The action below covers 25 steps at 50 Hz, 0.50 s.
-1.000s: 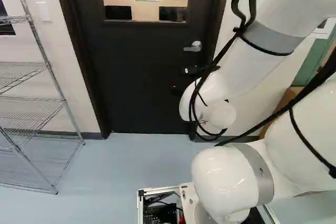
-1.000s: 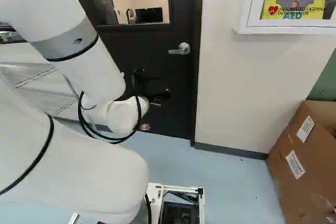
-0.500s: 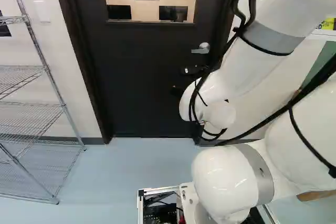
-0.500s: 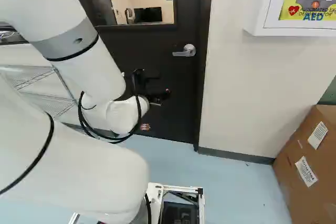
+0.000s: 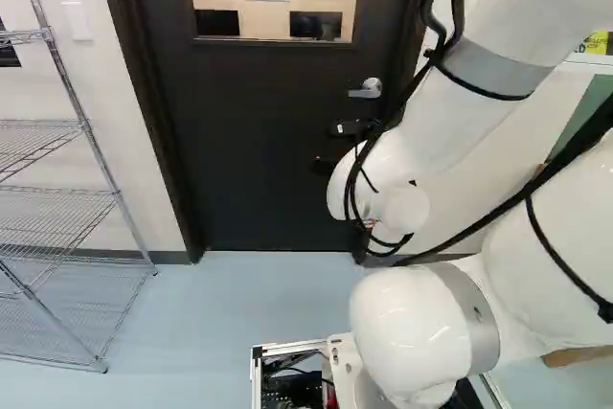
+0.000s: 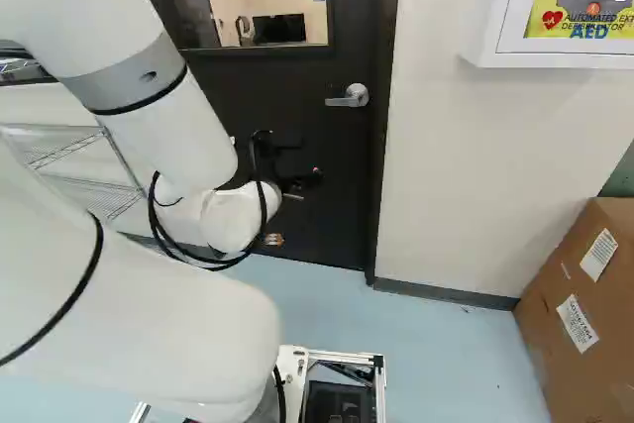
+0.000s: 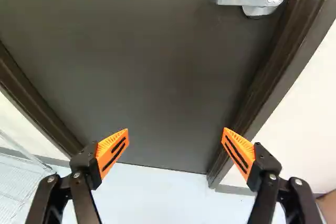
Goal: Open the door and move inside
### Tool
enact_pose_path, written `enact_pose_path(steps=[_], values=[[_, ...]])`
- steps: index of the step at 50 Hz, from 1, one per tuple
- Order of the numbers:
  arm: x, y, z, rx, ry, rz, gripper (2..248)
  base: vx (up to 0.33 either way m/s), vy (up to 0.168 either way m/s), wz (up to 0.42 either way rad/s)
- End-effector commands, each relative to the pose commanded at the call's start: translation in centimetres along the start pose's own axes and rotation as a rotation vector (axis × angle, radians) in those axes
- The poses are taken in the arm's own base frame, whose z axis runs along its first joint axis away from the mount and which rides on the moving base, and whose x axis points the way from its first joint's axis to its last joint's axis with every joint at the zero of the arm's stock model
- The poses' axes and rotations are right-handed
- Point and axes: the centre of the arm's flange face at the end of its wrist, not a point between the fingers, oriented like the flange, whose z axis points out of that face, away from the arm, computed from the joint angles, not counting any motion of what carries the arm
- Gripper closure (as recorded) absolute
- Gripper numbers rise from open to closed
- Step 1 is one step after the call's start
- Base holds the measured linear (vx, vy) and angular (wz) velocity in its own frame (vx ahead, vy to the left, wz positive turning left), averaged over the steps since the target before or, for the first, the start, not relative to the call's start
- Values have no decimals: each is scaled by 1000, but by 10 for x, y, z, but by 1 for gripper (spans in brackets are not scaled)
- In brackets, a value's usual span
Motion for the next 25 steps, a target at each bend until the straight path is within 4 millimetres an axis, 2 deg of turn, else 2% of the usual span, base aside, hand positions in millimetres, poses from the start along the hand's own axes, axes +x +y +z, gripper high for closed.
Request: enact_pose_path(steps=[25], values=[[34, 0, 23, 0, 55, 0, 3, 0, 0, 0]])
